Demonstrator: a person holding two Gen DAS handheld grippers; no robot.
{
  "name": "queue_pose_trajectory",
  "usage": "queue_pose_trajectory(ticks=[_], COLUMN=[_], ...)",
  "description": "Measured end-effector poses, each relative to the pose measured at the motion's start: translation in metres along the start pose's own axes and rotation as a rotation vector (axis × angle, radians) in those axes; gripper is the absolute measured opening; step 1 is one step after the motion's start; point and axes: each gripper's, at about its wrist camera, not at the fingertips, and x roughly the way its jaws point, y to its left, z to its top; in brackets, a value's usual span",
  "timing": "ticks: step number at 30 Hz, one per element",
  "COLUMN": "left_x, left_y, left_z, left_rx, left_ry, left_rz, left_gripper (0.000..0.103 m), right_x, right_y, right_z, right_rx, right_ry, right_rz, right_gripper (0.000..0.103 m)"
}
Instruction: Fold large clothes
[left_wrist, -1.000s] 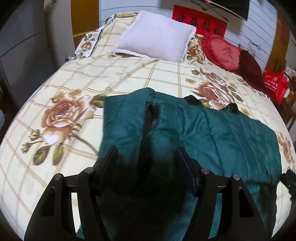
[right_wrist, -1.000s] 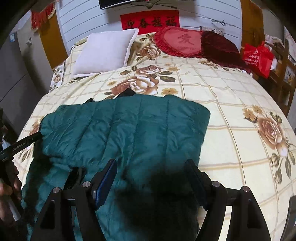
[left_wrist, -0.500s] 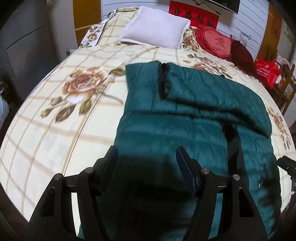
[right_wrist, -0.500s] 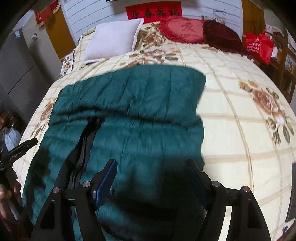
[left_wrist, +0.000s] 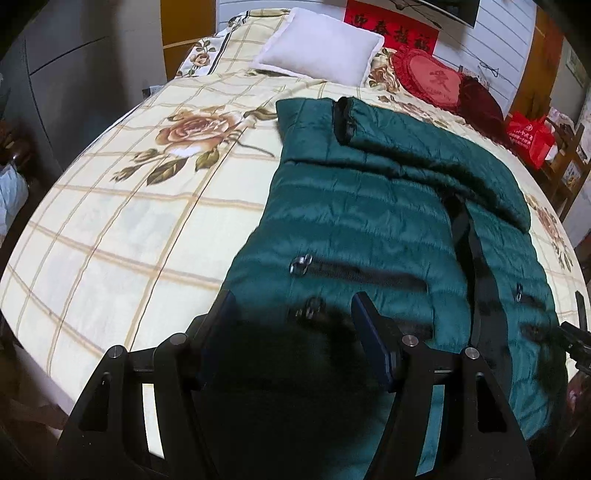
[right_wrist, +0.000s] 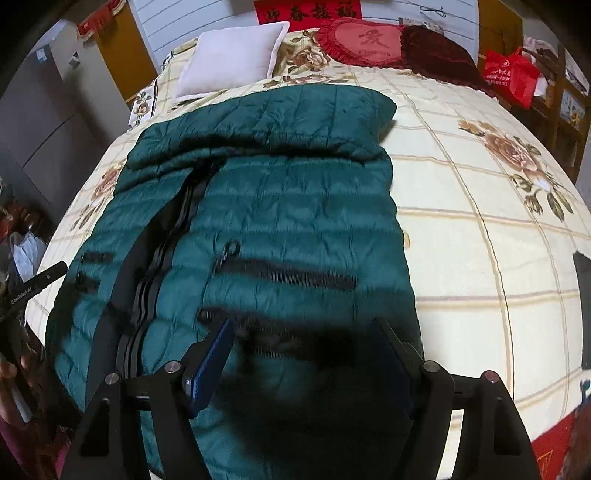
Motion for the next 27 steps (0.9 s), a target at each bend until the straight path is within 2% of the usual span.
queue_pose_trajectory(ticks=[16, 27], left_x=[-0.014, -0.020], left_y=[0.009, 0.028], left_z=[-0.033, -0.044], left_rx=[0.019, -0.005], left_ry=[0.038, 0.063], left_rz=[-0.013, -0.021], left_gripper=[0.065, 0.065], right_x=[-0.015, -0.020], right_y=[-0.009, -0.033], right_z=[-0.031, -0.044], right_rx=[0.001, 0.046], right_ry=[0.017, 0.043], right_rz=[-0.001, -0.015], right_gripper=[0.076, 0.078])
